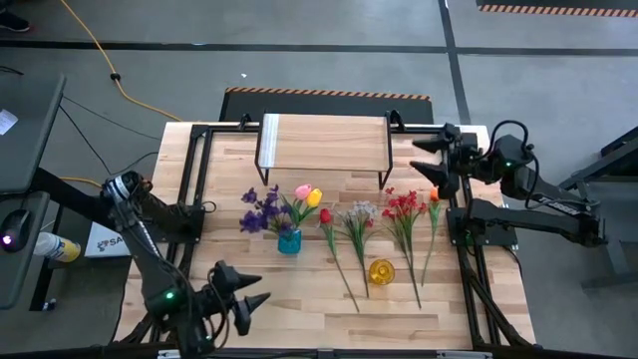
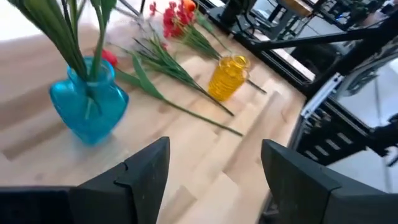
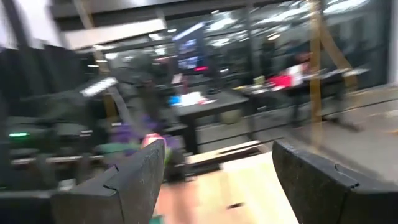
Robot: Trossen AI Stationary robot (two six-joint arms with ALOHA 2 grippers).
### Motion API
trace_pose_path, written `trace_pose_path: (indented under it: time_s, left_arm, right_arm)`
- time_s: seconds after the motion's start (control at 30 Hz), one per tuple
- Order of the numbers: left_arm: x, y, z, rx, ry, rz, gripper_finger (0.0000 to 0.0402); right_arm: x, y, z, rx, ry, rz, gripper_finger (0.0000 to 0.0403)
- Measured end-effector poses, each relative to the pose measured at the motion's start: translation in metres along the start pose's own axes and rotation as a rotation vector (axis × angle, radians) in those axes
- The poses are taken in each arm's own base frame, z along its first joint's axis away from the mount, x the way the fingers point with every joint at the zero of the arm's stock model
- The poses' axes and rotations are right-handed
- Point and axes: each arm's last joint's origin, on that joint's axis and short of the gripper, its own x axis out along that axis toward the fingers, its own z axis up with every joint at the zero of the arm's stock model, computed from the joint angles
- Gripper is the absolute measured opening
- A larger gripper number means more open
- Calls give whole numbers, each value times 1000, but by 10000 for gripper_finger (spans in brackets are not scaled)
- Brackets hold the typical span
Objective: Pick and place flowers into a vace then onto a shelf
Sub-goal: Put the red flowers into the blue vase
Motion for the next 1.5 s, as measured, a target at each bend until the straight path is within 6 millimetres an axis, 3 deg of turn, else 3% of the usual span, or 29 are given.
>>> trace_pose_path:
  time_s: [0.27,0.57,1.1,1.33,1.5]
  left_arm:
    - [-13,0,-8,-53,25,-35,287]
    - [-13,3,-11,-31,136,-4,287]
    - [-14,-5,-16,-60,289,-45,287]
    - [-14,-5,-16,-44,289,-48,287]
    - [-14,-5,-16,-44,289,-48,287]
  right_arm:
    - [-1,7,-2,175,73,230,287]
    - [1,16,-4,341,142,346,287]
    - [45,56,-37,412,300,399,287]
    - [48,66,-54,404,417,347,287]
    - [44,64,-73,409,577,195,287]
